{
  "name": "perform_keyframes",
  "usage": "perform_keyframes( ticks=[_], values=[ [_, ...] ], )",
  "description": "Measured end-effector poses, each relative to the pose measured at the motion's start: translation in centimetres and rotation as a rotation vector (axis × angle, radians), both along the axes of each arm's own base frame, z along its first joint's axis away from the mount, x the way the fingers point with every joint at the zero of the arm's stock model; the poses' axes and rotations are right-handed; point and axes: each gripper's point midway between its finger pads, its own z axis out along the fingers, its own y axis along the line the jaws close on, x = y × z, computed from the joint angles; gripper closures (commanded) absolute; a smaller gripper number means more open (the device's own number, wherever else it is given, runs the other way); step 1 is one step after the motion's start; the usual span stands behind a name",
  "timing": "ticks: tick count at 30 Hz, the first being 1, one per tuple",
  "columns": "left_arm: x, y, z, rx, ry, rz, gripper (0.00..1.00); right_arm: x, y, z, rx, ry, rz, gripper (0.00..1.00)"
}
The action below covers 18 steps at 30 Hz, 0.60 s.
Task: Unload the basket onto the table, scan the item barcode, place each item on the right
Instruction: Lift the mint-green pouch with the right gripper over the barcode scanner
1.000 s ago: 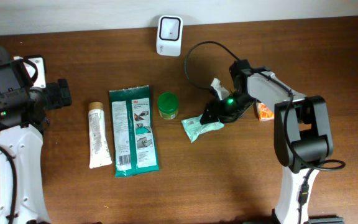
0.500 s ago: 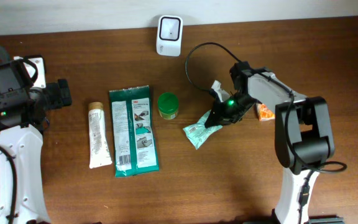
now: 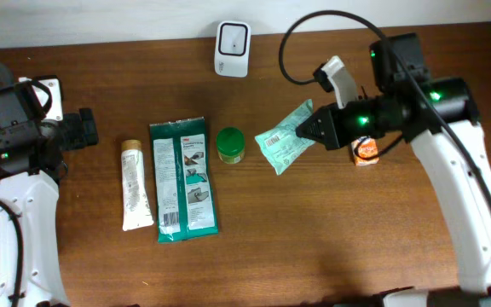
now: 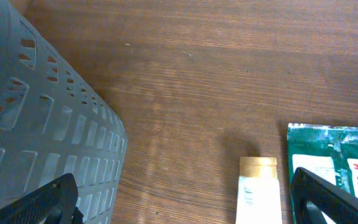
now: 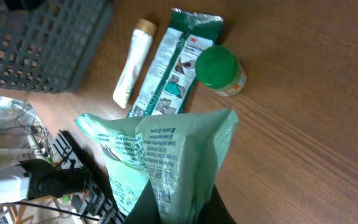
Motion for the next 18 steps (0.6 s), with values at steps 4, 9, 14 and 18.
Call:
perform_keyframes(
  ticks=[4, 9, 14, 18],
  values=[
    [0.0, 0.0, 0.0, 0.0, 0.0, 0.0, 0.01, -1.3, -0.1, 2.1, 0.021, -0.045, -0.019, 0.96],
    [0.0, 0.0, 0.0, 0.0, 0.0, 0.0, 0.01, -0.4, 0.4, 2.4, -0.009, -0.06, -0.083, 0.96],
    [0.0, 0.0, 0.0, 0.0, 0.001, 0.0, 0.01, 3.3, 2.3, 5.5, -0.14, -0.159, -0.169, 0.96],
    [-0.1, 0.0, -0.1, -0.001, 0.004, 0.0, 0.01, 10.4, 4.4, 7.2, -0.261, -0.338, -0.235, 0.96]
  ],
)
